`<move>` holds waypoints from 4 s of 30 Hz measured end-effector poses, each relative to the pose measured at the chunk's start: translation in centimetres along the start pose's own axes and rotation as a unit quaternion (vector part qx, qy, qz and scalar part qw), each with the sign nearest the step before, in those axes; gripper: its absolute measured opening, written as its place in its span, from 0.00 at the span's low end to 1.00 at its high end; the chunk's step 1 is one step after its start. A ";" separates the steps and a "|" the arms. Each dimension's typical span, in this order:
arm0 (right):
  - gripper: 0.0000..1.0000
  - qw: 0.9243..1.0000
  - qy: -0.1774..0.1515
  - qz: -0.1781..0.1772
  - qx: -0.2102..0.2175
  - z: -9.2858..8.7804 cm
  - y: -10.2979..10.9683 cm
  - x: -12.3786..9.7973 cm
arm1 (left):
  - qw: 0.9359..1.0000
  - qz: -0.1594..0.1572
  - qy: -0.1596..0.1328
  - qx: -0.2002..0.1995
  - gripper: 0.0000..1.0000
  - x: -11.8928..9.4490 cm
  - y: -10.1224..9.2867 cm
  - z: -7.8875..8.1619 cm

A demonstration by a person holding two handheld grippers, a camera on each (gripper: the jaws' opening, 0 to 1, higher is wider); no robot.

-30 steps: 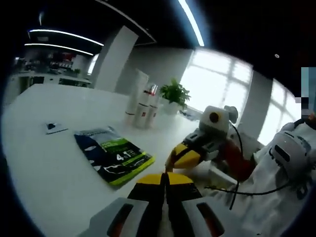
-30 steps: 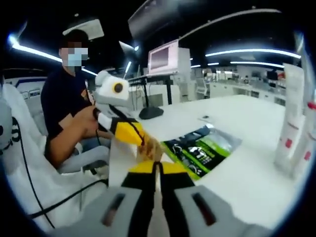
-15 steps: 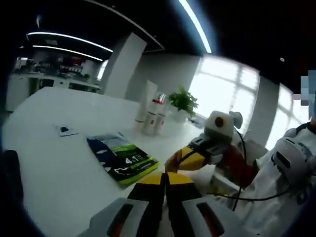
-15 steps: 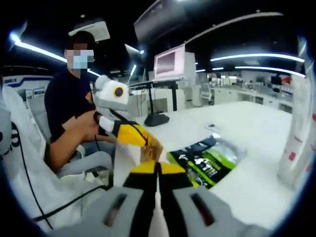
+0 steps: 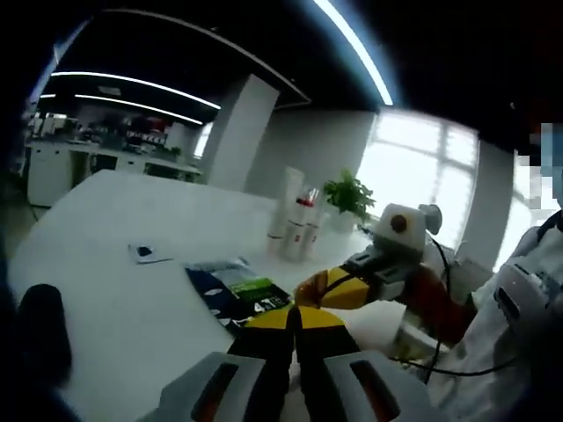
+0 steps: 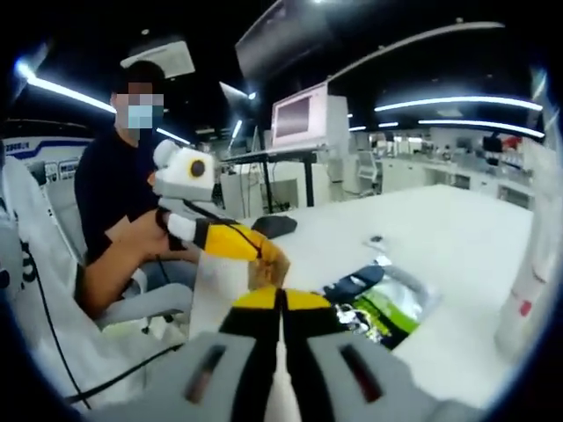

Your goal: Arrange the skincare products in the storage area until every visible bottle or jar stands upright without overlapping.

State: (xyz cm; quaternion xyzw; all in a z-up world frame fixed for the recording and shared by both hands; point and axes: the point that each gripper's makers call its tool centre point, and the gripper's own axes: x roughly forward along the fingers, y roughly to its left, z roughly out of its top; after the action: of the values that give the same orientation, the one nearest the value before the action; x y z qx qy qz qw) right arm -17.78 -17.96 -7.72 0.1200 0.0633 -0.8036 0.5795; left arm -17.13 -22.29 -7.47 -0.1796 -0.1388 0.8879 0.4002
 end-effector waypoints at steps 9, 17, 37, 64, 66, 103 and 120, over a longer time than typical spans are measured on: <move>0.00 1.000 -0.006 0.005 -0.009 1.2 -1.0 1.6 | 0.998 0.047 -0.015 0.050 0.00 0.0 1.6 1.7; 0.00 1.000 0.009 0.008 -0.019 2.0 -1.8 3.3 | 0.998 0.058 -0.034 0.021 0.00 -0.5 3.3 2.1; 0.00 0.995 0.044 0.048 0.072 0.8 -5.2 8.5 | 0.990 0.141 -0.018 0.002 0.00 -0.3 8.9 2.2; 0.00 0.987 0.108 0.054 0.102 -1.4 -8.6 12.1 | 0.982 0.184 0.039 -0.009 0.00 2.0 14.5 1.8; 0.00 0.988 0.110 0.052 0.099 -1.4 -8.8 12.2 | 0.982 0.185 0.039 -0.013 0.00 2.0 14.8 1.7; 0.06 0.977 0.155 -0.032 -0.140 -2.3 -10.3 13.3 | 0.959 0.257 0.090 0.080 0.01 3.1 16.9 0.5; 0.13 0.971 0.166 -0.052 -0.162 -2.1 -10.7 13.0 | 0.940 0.288 0.087 0.163 0.05 2.4 17.1 0.5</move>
State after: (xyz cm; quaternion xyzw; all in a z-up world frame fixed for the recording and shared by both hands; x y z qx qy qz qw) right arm -31.56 -25.96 -13.58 0.1524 0.2941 -0.7808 0.5298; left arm -30.15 -31.47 -14.16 -0.2208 0.1009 0.9565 0.1620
